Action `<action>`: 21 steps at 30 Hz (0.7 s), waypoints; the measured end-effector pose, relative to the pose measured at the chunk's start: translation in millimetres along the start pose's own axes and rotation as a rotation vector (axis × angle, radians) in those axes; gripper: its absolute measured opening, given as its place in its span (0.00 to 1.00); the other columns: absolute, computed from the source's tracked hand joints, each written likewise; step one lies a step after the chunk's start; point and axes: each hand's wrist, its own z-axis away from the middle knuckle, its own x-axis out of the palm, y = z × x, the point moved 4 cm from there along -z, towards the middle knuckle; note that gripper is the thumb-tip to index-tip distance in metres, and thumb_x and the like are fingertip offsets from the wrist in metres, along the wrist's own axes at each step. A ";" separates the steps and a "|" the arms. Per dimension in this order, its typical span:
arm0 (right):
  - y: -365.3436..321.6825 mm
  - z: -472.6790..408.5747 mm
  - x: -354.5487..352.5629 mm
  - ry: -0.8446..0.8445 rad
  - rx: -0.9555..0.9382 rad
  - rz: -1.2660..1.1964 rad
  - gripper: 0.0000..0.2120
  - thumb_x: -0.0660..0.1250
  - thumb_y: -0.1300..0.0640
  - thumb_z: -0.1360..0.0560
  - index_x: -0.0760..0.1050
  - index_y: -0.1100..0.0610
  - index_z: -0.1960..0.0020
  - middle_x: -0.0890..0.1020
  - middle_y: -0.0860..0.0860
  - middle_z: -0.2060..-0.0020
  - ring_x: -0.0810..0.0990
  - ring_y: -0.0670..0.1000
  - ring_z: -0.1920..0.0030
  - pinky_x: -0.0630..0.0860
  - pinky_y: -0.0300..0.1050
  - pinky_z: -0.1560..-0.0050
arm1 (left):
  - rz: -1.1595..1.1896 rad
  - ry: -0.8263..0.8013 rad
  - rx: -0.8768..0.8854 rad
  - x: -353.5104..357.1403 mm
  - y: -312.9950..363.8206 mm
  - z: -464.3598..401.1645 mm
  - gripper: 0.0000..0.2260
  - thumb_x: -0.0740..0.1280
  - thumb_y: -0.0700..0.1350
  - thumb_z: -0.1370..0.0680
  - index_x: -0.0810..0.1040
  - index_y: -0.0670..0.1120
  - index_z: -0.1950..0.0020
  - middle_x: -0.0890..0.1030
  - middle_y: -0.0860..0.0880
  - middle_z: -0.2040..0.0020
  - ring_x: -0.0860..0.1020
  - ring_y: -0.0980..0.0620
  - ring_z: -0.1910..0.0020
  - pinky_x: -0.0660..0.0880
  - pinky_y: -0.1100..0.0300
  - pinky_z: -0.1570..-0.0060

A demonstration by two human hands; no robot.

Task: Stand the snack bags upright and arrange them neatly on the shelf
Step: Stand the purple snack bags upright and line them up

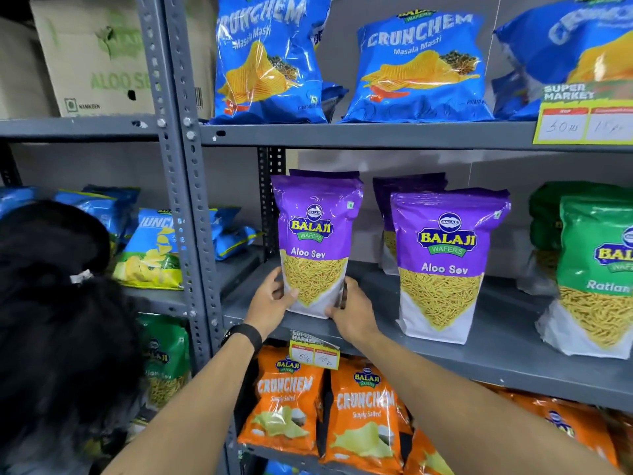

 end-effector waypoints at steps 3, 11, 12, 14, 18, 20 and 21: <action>2.9 12.3 -12.7 -0.031 -0.025 0.004 0.38 0.74 0.63 0.28 0.62 0.52 0.22 0.77 0.53 0.31 0.77 0.56 0.31 0.77 0.55 0.33 | 0.048 0.140 -0.016 -4.1 -0.3 11.8 0.31 0.71 0.39 0.20 0.64 0.46 0.19 0.76 0.46 0.31 0.76 0.46 0.31 0.74 0.52 0.34; 38.3 90.7 -131.0 0.231 -0.205 0.020 0.21 0.68 0.64 0.22 0.75 0.52 0.31 0.81 0.49 0.43 0.81 0.48 0.46 0.82 0.50 0.45 | -0.094 0.129 0.198 85.6 41.1 81.3 0.10 0.70 0.46 0.21 0.84 0.52 0.40 0.86 0.51 0.51 0.84 0.52 0.51 0.82 0.56 0.52; 46.9 93.4 -149.9 0.344 -0.205 0.028 0.19 0.68 0.64 0.23 0.76 0.52 0.34 0.81 0.49 0.44 0.82 0.50 0.48 0.83 0.52 0.48 | -0.112 0.048 0.208 104.5 44.7 78.4 0.12 0.71 0.47 0.21 0.83 0.51 0.38 0.86 0.48 0.49 0.84 0.51 0.50 0.82 0.56 0.50; 64.2 91.7 -184.2 0.543 -0.180 0.001 0.18 0.72 0.64 0.26 0.75 0.53 0.38 0.78 0.50 0.45 0.81 0.53 0.50 0.82 0.56 0.50 | -0.095 -0.106 0.183 141.5 50.7 66.7 0.19 0.72 0.45 0.21 0.78 0.48 0.30 0.85 0.46 0.43 0.83 0.52 0.47 0.80 0.62 0.47; 101.4 60.9 -210.2 0.371 -0.005 -0.088 0.34 0.80 0.57 0.32 0.69 0.53 0.30 0.76 0.51 0.39 0.79 0.52 0.43 0.78 0.50 0.42 | -0.037 -0.384 0.123 196.7 55.1 42.3 0.33 0.76 0.41 0.25 0.66 0.53 0.24 0.80 0.52 0.37 0.79 0.54 0.37 0.76 0.61 0.36; 110.4 48.1 -208.3 0.193 0.039 -0.139 0.33 0.80 0.58 0.32 0.69 0.49 0.33 0.81 0.49 0.42 0.82 0.53 0.41 0.78 0.48 0.41 | -0.075 -0.403 0.153 210.6 50.9 34.1 0.33 0.78 0.42 0.27 0.68 0.50 0.25 0.81 0.50 0.33 0.79 0.56 0.36 0.74 0.56 0.30; 113.2 43.9 -207.5 0.151 0.062 -0.140 0.31 0.80 0.58 0.31 0.70 0.48 0.34 0.82 0.48 0.44 0.83 0.54 0.41 0.78 0.48 0.42 | -0.090 -0.398 0.150 214.2 50.3 33.4 0.31 0.78 0.41 0.26 0.69 0.50 0.26 0.81 0.50 0.33 0.79 0.59 0.38 0.74 0.59 0.32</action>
